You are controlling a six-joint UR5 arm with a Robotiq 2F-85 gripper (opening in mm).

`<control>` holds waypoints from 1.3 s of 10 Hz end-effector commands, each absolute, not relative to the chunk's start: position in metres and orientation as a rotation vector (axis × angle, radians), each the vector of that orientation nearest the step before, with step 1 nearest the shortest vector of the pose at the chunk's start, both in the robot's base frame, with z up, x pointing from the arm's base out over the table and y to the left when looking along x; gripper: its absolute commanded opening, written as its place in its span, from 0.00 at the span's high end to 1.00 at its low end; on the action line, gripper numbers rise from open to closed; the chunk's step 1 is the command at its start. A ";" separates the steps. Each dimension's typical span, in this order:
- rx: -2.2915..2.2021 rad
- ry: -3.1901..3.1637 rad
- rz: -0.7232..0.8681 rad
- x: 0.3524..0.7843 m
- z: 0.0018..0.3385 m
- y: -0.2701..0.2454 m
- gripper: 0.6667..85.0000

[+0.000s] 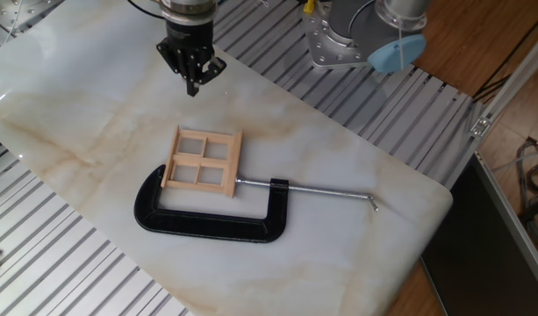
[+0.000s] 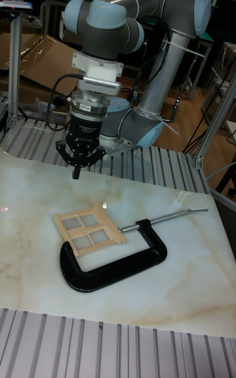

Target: Open a sliding window

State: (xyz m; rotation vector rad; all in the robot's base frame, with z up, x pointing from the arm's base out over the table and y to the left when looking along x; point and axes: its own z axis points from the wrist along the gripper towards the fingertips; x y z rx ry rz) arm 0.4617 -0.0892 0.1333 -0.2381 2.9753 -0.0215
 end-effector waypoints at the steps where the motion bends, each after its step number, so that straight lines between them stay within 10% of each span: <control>1: -0.188 2.982 -0.031 0.461 0.135 -0.092 1.00; 13: -0.216 3.032 -0.080 0.492 0.040 -0.069 1.00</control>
